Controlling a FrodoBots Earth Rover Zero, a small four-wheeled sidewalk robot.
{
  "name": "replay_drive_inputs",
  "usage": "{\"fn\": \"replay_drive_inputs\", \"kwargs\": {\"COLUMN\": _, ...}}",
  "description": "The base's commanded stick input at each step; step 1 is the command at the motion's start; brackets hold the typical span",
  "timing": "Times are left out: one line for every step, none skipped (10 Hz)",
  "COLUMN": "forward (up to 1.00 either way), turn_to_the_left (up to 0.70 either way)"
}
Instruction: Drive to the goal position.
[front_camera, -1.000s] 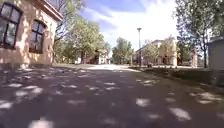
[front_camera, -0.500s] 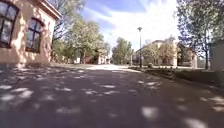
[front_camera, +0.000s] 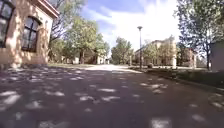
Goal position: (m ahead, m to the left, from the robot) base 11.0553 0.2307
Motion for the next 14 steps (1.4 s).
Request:
{"fn": "replay_drive_inputs", "kwargs": {"forward": 0.7, "turn_to_the_left": 0.06}}
{"fn": "replay_drive_inputs", "kwargs": {"forward": 0.7, "turn_to_the_left": 0.06}}
{"fn": "replay_drive_inputs", "kwargs": {"forward": 0.7, "turn_to_the_left": 0.06}}
{"fn": "replay_drive_inputs", "kwargs": {"forward": 0.7, "turn_to_the_left": 0.06}}
{"fn": "replay_drive_inputs", "kwargs": {"forward": 0.7, "turn_to_the_left": 0.06}}
{"fn": "replay_drive_inputs", "kwargs": {"forward": 0.7, "turn_to_the_left": 0.06}}
{"fn": "replay_drive_inputs", "kwargs": {"forward": 0.7, "turn_to_the_left": 0.06}}
{"fn": "replay_drive_inputs", "kwargs": {"forward": 0.7, "turn_to_the_left": 0.06}}
{"fn": "replay_drive_inputs", "kwargs": {"forward": 0.7, "turn_to_the_left": 0.06}}
{"fn": "replay_drive_inputs", "kwargs": {"forward": 0.7, "turn_to_the_left": 0.06}}
{"fn": "replay_drive_inputs", "kwargs": {"forward": 0.7, "turn_to_the_left": 0.06}}
{"fn": "replay_drive_inputs", "kwargs": {"forward": 0.7, "turn_to_the_left": 0.06}}
{"fn": "replay_drive_inputs", "kwargs": {"forward": 0.7, "turn_to_the_left": 0.06}}
{"fn": "replay_drive_inputs", "kwargs": {"forward": 0.7, "turn_to_the_left": 0.06}}
